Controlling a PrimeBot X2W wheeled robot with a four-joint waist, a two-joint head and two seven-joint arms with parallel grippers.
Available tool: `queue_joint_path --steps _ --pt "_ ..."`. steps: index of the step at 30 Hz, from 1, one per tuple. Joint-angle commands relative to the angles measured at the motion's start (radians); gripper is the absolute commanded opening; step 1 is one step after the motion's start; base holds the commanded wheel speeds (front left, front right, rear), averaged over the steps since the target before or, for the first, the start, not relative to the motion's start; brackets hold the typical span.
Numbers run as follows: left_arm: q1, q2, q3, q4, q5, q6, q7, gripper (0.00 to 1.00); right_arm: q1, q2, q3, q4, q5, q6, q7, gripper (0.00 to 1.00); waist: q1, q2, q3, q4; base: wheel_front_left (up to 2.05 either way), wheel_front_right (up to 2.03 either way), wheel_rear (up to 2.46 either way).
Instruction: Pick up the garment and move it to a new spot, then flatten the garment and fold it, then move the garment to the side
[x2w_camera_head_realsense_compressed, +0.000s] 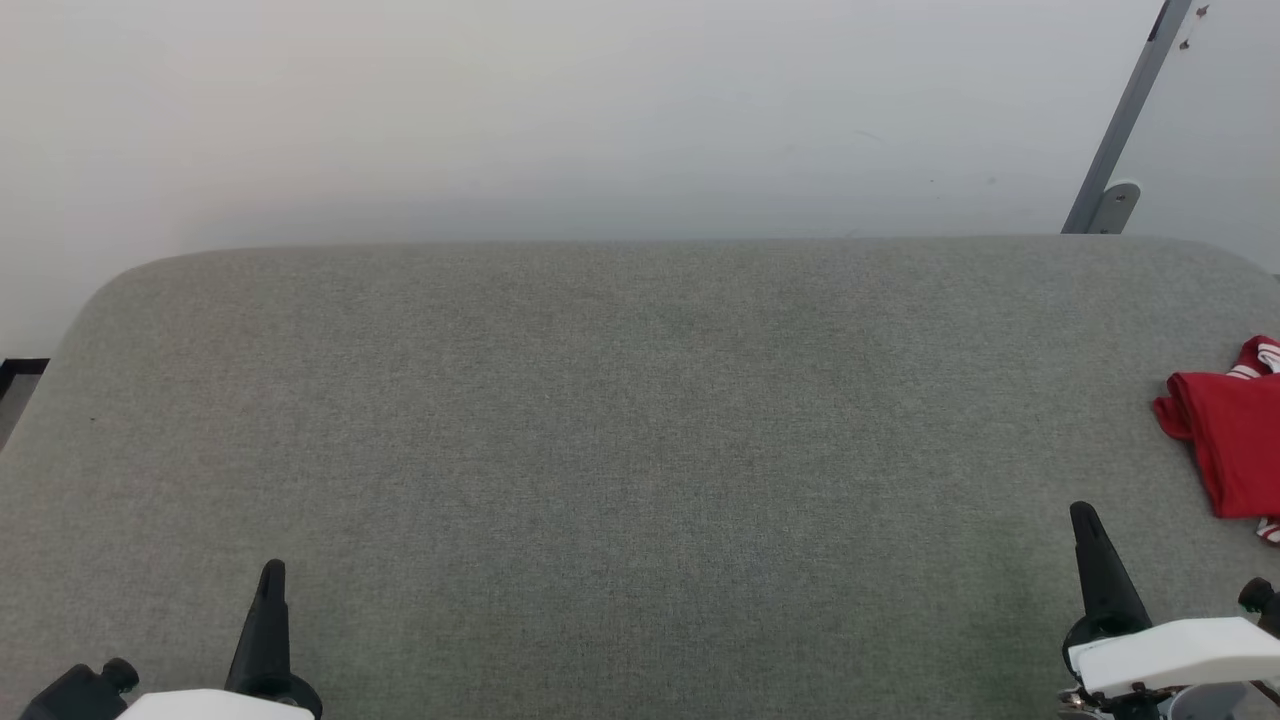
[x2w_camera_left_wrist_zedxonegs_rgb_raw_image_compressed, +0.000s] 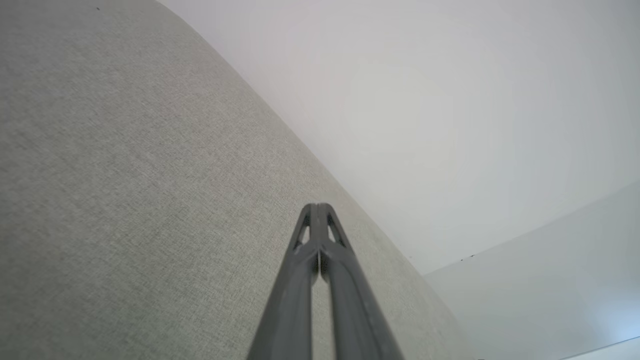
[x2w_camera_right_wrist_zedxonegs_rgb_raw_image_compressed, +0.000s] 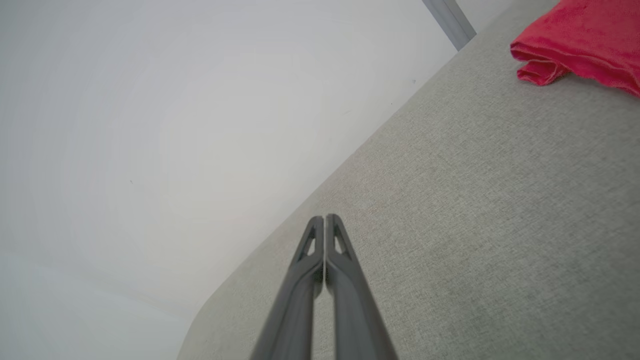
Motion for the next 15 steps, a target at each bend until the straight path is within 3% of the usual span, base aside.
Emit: queue_joint_path --steps 1,15 --pt "-0.027 0.005 0.005 -0.006 -0.032 -0.001 0.009 0.0 -0.028 0.0 -0.005 -0.01 0.027 0.0 0.008 0.0 0.0 -0.0001 0.001 0.0 0.0 0.0 0.0" --pt "-0.069 -0.009 0.008 0.012 -0.179 -0.002 0.051 0.0 -0.052 0.017 -0.016 -0.003 0.169 0.0 0.05 0.0 0.0 -0.0001 0.007 -0.002 0.0 0.0 0.0"
